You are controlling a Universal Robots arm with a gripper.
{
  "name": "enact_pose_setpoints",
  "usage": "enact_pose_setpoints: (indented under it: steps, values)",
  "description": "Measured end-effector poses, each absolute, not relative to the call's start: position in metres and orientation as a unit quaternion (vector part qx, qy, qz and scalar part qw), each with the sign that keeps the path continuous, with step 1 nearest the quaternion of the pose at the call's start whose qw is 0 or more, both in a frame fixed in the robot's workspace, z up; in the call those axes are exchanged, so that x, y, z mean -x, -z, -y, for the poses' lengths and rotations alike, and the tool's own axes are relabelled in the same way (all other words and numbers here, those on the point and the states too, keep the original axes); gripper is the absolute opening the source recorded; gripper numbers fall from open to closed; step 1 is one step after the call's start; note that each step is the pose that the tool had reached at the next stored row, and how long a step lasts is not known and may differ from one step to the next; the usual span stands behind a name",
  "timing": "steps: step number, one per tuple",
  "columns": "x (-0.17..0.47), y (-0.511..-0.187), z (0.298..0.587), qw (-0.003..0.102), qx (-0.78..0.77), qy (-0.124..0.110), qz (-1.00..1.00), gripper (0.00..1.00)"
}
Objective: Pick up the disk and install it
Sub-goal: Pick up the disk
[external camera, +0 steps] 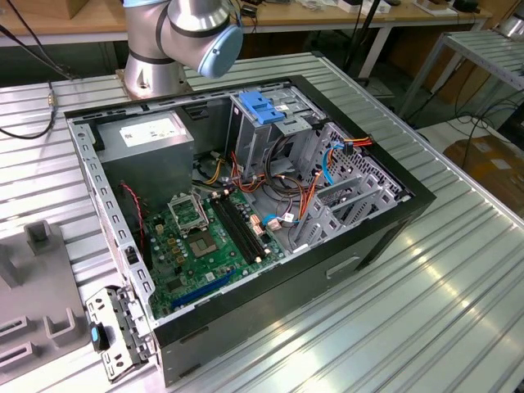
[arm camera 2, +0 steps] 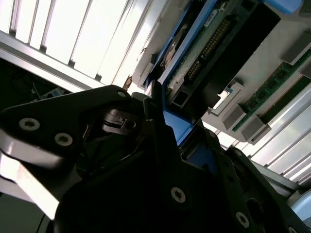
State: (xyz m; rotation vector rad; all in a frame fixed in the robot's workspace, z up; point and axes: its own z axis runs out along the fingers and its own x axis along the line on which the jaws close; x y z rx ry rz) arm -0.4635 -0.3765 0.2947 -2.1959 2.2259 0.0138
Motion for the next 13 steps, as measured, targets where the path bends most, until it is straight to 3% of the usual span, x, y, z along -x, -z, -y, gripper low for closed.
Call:
enact_pose_setpoints:
  steps: [13]
  values:
    - [0.4634,-0.2946,0.377,0.007,0.706,-0.005,-0.708,0.37]
